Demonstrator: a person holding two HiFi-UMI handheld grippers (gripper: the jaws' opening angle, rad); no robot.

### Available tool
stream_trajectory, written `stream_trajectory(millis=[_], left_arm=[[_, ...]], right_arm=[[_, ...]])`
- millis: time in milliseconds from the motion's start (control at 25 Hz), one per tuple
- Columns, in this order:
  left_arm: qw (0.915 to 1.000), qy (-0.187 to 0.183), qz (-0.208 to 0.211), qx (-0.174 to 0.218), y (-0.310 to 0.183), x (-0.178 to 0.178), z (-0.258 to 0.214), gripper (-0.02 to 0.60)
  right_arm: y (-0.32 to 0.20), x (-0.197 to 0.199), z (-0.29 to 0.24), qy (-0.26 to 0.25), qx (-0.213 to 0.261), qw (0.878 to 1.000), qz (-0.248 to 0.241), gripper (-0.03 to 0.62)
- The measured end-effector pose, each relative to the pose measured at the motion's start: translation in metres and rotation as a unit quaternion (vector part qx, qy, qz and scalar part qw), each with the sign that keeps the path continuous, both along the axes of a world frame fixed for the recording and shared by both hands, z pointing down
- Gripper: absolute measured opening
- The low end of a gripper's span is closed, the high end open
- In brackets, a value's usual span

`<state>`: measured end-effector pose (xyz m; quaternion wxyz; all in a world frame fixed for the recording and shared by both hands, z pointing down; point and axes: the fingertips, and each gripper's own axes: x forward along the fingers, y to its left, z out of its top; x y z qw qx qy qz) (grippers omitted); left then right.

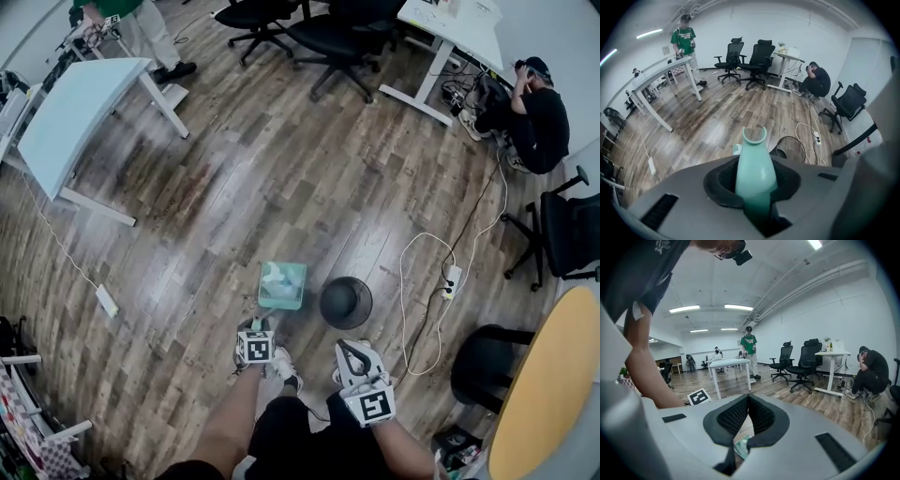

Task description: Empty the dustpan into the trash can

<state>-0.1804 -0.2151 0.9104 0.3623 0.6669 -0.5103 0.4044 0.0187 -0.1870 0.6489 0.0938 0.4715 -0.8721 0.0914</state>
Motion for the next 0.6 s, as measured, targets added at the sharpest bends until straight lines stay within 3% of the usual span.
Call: stream_trajectory(millis=[320,600], left_arm=[[0.9998,0.002,-0.014,0.014,0.026,-0.019,-0.013,0.097],[0.9979,0.020,0.018,0.060,0.057,-0.032,-0.065,0.097]], right_arm=[[0.011,-0.010,-0.009,0.013,0.003,1.000,0.002,0.023],[0.031,-0.009,-0.002,0.034,-0.023,0.999,0.034,0.023]])
